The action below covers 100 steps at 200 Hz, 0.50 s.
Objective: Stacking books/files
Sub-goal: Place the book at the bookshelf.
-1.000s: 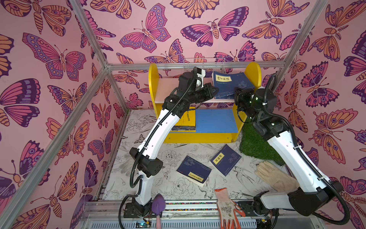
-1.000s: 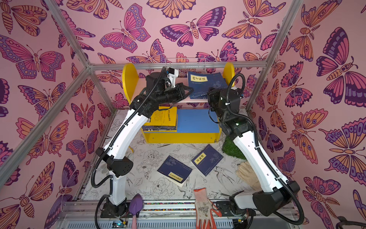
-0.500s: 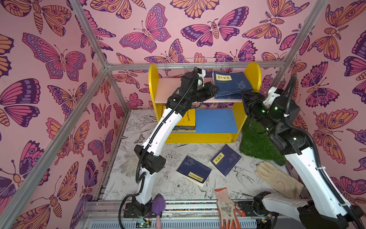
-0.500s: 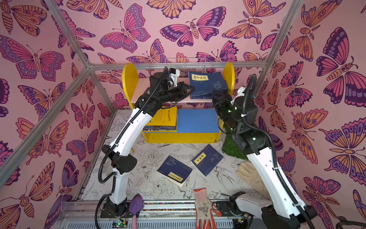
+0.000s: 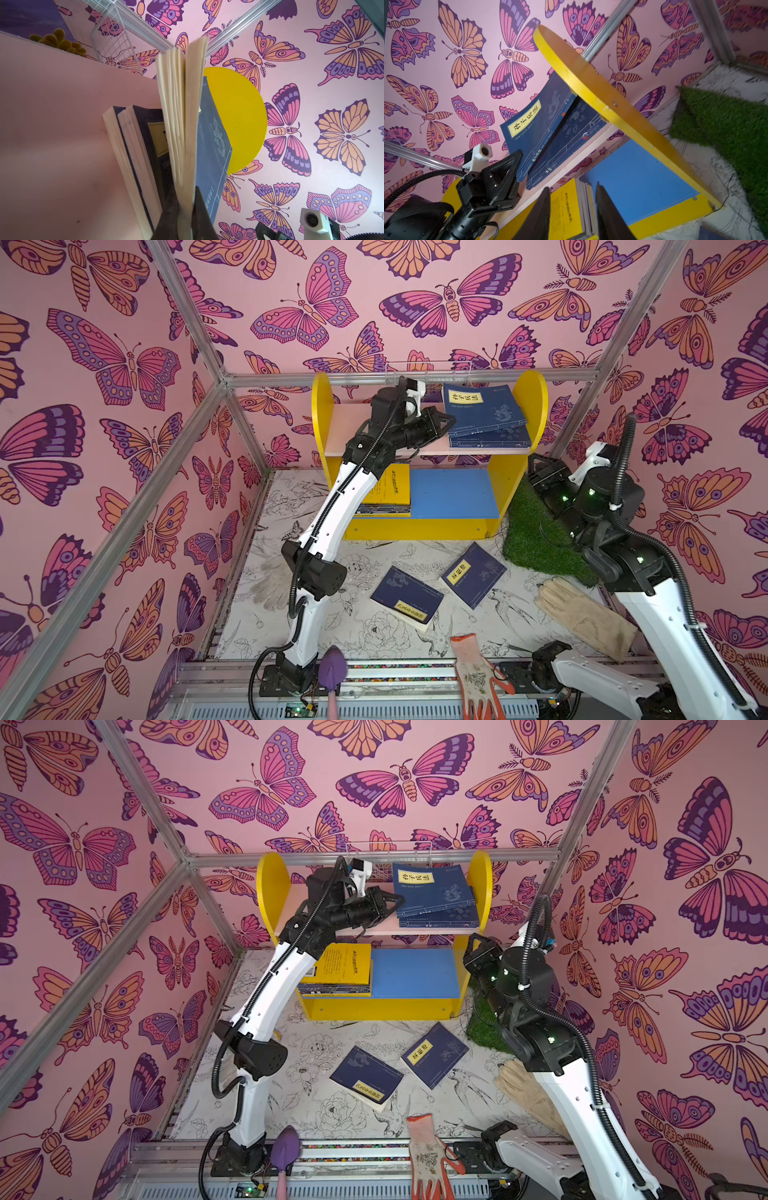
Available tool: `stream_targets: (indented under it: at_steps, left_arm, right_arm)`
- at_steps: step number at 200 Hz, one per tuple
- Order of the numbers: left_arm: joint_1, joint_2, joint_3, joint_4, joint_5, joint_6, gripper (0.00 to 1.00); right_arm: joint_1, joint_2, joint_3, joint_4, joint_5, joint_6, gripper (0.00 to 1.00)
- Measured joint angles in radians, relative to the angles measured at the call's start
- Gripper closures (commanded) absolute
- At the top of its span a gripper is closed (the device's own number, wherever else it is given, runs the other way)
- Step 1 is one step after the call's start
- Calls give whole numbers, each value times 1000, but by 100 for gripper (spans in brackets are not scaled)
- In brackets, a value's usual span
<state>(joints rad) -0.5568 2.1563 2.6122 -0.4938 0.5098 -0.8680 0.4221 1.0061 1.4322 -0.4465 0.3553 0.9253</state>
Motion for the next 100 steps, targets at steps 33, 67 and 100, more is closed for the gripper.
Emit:
stream_targets:
  at_steps: [33, 67, 100]
  left_arm:
    - [26, 0, 0, -1, 76, -10, 100]
    - [35, 1, 0, -2, 116, -14, 100]
    - [34, 1, 0, -2, 140, -14, 91]
  right_arm:
    - [0, -25, 0, -8, 61, -51, 63]
    - [0, -17, 0, -19, 74, -59, 63]
    - [0, 4, 0, -26, 65, -58, 63]
